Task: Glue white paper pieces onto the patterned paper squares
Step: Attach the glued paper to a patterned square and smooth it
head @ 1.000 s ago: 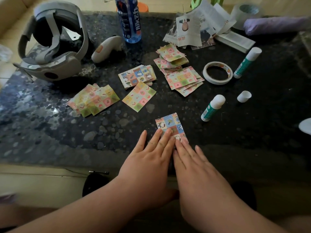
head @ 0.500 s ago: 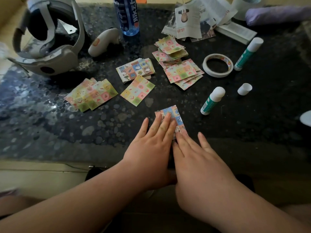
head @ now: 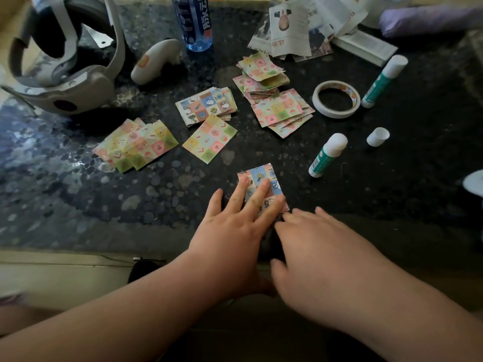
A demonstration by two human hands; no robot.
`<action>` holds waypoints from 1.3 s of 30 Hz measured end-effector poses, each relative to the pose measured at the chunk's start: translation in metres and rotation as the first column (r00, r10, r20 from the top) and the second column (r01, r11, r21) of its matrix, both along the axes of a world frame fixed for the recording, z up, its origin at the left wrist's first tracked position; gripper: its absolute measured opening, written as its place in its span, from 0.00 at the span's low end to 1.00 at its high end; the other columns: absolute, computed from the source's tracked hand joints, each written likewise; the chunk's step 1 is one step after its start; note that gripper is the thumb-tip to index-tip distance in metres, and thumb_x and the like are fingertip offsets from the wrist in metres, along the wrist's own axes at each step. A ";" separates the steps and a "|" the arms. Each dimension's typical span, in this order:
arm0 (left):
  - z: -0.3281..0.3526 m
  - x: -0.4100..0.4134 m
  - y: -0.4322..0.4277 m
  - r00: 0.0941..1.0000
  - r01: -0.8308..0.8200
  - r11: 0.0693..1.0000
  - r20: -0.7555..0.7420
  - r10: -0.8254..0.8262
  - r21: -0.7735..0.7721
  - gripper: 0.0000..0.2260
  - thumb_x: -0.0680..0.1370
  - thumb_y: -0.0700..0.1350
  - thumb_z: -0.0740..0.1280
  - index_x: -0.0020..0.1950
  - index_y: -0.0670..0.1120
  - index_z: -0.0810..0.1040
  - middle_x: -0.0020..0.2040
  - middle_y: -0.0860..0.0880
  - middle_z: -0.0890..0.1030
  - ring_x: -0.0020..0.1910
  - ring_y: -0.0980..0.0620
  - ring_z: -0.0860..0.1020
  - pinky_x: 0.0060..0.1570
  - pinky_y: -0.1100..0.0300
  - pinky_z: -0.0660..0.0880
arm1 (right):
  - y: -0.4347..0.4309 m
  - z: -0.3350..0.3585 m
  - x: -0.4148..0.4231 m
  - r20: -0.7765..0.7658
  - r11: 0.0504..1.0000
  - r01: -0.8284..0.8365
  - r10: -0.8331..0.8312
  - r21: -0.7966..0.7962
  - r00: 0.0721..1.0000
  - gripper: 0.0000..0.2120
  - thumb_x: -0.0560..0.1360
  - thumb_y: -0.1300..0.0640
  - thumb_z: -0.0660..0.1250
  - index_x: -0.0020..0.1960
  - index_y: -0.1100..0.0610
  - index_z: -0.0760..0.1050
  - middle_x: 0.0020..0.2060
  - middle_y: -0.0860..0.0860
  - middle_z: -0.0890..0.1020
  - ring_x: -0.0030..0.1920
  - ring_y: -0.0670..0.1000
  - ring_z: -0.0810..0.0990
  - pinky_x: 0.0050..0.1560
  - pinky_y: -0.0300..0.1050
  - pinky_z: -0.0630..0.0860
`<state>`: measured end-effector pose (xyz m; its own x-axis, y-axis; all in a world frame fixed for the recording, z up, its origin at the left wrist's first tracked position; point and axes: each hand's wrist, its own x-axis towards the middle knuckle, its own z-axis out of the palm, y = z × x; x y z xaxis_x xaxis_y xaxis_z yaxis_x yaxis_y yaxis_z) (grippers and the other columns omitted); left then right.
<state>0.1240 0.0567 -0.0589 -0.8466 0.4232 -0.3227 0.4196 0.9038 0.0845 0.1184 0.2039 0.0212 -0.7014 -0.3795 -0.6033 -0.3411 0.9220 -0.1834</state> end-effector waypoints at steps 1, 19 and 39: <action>-0.001 0.000 0.000 1.000 -0.004 1.000 -0.007 0.004 0.000 0.58 0.67 0.79 0.62 0.78 0.57 0.27 0.79 0.51 0.26 0.78 0.43 0.28 0.76 0.36 0.38 | 0.003 0.001 -0.002 -0.007 1.000 0.030 -0.030 0.000 1.000 0.32 0.81 0.45 0.60 0.82 0.52 0.57 0.81 0.50 0.59 0.82 0.50 0.52 0.82 0.53 0.45; 0.001 -0.009 -0.006 0.998 -0.018 0.989 -0.059 0.027 0.148 0.54 0.65 0.80 0.54 0.82 0.55 0.39 0.84 0.49 0.40 0.81 0.49 0.36 0.79 0.43 0.37 | 0.005 -0.025 -0.003 -0.084 0.986 0.078 -0.091 -0.150 0.992 0.46 0.79 0.55 0.61 0.81 0.54 0.28 0.82 0.47 0.36 0.81 0.47 0.33 0.81 0.49 0.37; -0.005 0.001 -0.016 0.998 0.044 0.998 -0.050 -0.042 0.045 0.60 0.65 0.80 0.62 0.78 0.56 0.26 0.80 0.46 0.28 0.77 0.44 0.25 0.76 0.36 0.33 | -0.005 -0.027 -0.005 -0.097 0.991 0.067 -0.057 0.112 0.994 0.49 0.77 0.50 0.62 0.81 0.59 0.29 0.82 0.52 0.35 0.81 0.50 0.33 0.80 0.60 0.34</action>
